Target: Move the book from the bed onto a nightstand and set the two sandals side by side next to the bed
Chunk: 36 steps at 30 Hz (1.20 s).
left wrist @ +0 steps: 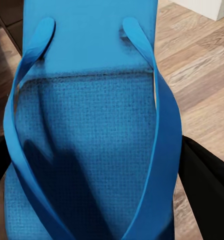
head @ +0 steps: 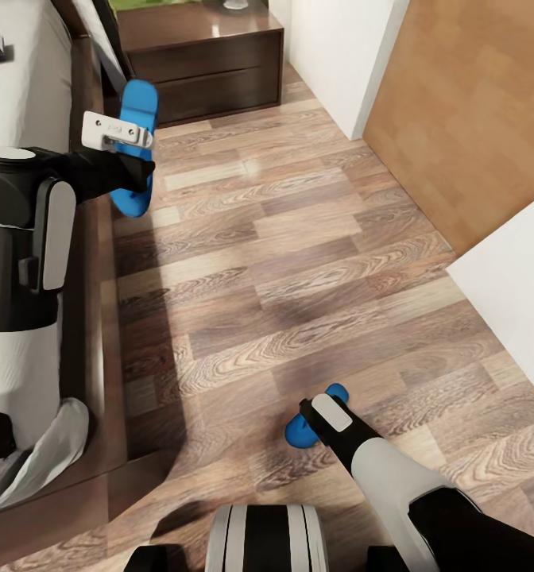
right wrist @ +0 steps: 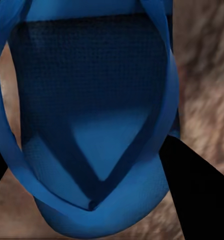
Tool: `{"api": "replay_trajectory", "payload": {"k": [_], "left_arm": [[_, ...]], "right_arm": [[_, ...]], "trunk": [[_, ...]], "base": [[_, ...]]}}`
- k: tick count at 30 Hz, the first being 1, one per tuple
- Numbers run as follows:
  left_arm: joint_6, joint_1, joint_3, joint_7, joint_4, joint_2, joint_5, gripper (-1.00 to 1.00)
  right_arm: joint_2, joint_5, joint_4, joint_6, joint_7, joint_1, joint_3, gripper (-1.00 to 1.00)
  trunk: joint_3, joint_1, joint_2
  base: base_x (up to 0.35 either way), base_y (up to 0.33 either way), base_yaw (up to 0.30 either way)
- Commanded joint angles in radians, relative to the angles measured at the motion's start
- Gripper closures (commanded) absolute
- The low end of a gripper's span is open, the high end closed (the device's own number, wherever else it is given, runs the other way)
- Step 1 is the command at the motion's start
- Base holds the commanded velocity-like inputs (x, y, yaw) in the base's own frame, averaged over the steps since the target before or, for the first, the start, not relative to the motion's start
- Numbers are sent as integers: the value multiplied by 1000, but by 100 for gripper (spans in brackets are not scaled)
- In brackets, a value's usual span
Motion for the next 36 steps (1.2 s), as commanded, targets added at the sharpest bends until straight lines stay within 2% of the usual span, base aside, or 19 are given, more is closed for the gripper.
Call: {"api": "replay_trajectory", "payload": {"k": [1, 6, 8, 9, 15, 20, 26, 29, 36], "left_arm": [[5, -1, -1, 4, -1, 2, 7, 100], [5, 0, -2, 4, -1, 3, 7, 100], [5, 0, -2, 4, -1, 3, -6, 100], [5, 1, -3, 4, -1, 2, -29, 100], [5, 2, -3, 4, -1, 1, -55, 100], [5, 2, -2, 5, 0, -1, -62, 100], [5, 2, 1, 5, 1, -2, -63, 100], [5, 2, 2, 5, 1, -2, -63, 100], [5, 2, 3, 5, 1, -1, -63, 100]], "right_arm": [[-1, -1, -1, 6, -7, 0, 6, 100], [-1, -1, -1, 6, -7, 0, 6, 100], [-1, -1, -1, 6, -7, 0, 6, 100], [-1, -1, 0, 6, -7, 0, 7, 100], [-5, 0, 1, 6, -7, 0, 13, 100], [-11, 0, 2, 6, -8, 0, 87, 100], [-15, 2, 1, 7, -13, 0, 144, 100], [-21, 2, 1, 7, -13, 1, 159, 100], [-28, 1, 0, 6, -10, 3, 166, 100]], "trunk": [[3, -1, 0], [23, -3, 1], [30, -4, 2], [34, -4, 2], [57, -7, 3], [77, -9, 4], [100, -12, 6], [112, -13, 7], [139, -16, 8]], "base": [[0, 0, 0], [0, 0, 0], [0, 0, 0], [0, 0, 0], [0, 0, 0], [0, 0, 0], [0, 0, 0], [0, 0, 0], [0, 0, 0]]}}
